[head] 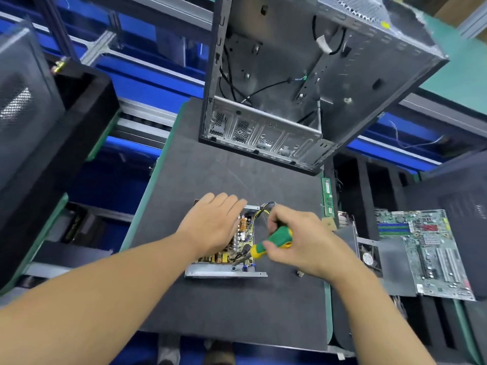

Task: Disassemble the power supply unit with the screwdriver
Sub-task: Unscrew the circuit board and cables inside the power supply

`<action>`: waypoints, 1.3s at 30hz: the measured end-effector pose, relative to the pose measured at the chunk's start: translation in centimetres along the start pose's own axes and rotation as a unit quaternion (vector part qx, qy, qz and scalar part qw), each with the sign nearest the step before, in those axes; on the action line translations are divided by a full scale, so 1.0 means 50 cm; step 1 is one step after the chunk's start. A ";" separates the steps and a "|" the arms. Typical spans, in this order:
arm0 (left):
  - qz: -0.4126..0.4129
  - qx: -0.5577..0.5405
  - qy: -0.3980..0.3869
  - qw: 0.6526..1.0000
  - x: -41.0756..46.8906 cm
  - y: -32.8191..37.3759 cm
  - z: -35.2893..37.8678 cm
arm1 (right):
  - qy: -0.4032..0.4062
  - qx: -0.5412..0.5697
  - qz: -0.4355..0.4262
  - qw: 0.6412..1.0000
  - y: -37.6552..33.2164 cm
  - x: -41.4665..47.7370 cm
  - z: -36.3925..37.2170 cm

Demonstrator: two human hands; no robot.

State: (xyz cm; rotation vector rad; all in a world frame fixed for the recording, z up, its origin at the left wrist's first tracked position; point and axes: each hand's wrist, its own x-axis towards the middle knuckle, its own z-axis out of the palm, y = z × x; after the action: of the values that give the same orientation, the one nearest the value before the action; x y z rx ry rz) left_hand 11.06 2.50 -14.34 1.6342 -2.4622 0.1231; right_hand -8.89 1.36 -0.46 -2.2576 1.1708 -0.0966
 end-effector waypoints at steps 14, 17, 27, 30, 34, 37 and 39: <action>0.001 0.012 -0.011 1.000 -0.003 0.003 -0.002 | -0.007 0.006 0.024 1.000 0.027 -0.004 0.053; 0.000 0.012 -0.006 1.000 -0.003 0.002 -0.001 | 0.006 0.014 0.035 0.999 0.034 -0.009 0.057; -0.004 0.007 -0.008 1.000 -0.001 0.003 0.004 | 0.014 0.033 0.067 0.997 0.049 -0.020 0.057; -0.005 0.008 -0.008 1.000 -0.001 0.003 0.002 | 0.016 0.028 0.068 0.997 0.045 -0.017 0.056; -0.007 0.013 -0.015 1.000 -0.002 0.004 0.000 | 0.018 0.019 0.080 0.996 0.039 -0.013 0.055; -0.008 0.015 -0.014 1.000 -0.002 0.005 0.000 | 0.022 0.009 0.098 0.995 0.032 -0.011 0.057; -0.007 0.017 -0.009 1.000 -0.001 0.005 0.000 | 0.014 -0.004 0.086 0.996 0.025 -0.015 0.061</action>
State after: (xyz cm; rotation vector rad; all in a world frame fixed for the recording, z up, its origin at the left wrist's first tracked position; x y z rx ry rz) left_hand 10.87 2.65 -14.35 1.6738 -2.4755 0.1504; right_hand -9.29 2.78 -3.48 -2.1588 1.3766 -0.0552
